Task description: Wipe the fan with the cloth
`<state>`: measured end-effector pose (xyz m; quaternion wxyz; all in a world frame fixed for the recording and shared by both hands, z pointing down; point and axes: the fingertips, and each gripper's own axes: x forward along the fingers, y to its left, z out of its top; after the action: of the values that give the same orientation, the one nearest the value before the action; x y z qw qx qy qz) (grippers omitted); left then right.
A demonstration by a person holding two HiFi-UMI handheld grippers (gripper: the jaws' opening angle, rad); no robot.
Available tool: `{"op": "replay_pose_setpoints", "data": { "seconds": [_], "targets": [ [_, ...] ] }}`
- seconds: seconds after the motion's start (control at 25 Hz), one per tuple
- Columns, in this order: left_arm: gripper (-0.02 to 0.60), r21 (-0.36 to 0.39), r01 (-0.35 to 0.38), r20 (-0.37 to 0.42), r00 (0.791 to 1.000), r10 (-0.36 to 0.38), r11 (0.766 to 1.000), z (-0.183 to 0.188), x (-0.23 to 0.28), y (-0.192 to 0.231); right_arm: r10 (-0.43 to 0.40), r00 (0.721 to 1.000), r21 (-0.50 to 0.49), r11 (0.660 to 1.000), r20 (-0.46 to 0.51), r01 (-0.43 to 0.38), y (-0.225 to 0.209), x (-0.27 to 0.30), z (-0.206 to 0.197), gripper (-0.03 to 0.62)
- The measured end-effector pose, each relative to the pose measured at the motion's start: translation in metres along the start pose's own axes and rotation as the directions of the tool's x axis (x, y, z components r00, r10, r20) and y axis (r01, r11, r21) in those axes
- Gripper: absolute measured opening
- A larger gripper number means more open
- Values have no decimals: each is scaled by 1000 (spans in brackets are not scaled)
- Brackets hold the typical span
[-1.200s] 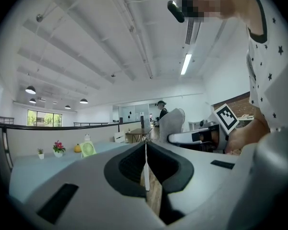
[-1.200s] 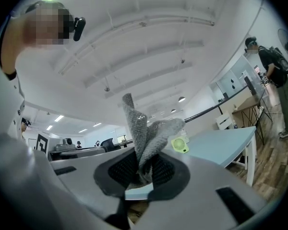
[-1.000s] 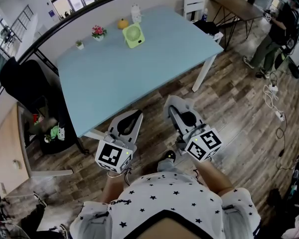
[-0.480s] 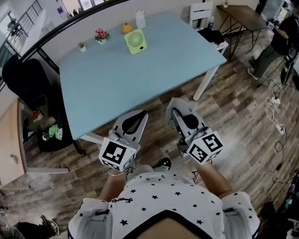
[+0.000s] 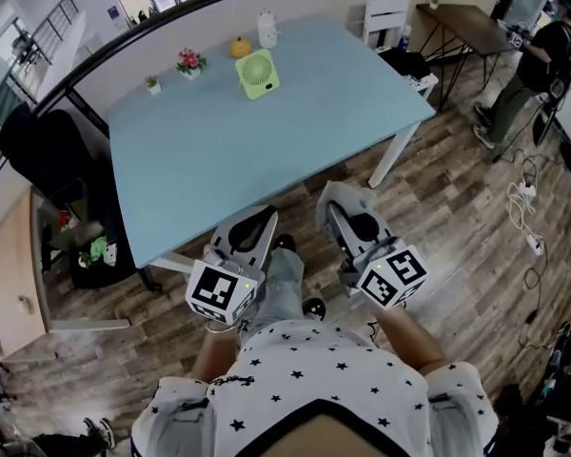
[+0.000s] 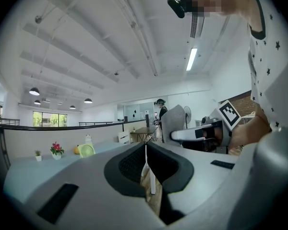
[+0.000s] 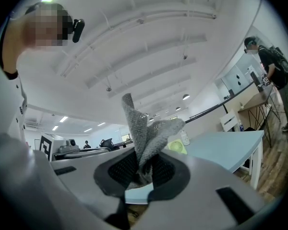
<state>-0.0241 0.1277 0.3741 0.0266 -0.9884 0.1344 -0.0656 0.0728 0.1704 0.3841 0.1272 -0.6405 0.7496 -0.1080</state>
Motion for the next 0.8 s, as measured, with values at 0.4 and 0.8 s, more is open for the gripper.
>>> {"op": "replay_pose_setpoints", "data": {
  "seconds": [0.4, 0.8],
  "targets": [
    [31, 1, 11, 36, 999, -11, 1000, 10, 48, 40, -22, 1000, -18, 1000, 9, 22, -40, 38, 19, 40],
    [31, -27, -17, 33, 999, 18, 999, 2, 91, 98, -19, 999, -29, 999, -28, 18, -78, 100, 22, 40]
  ]
}}
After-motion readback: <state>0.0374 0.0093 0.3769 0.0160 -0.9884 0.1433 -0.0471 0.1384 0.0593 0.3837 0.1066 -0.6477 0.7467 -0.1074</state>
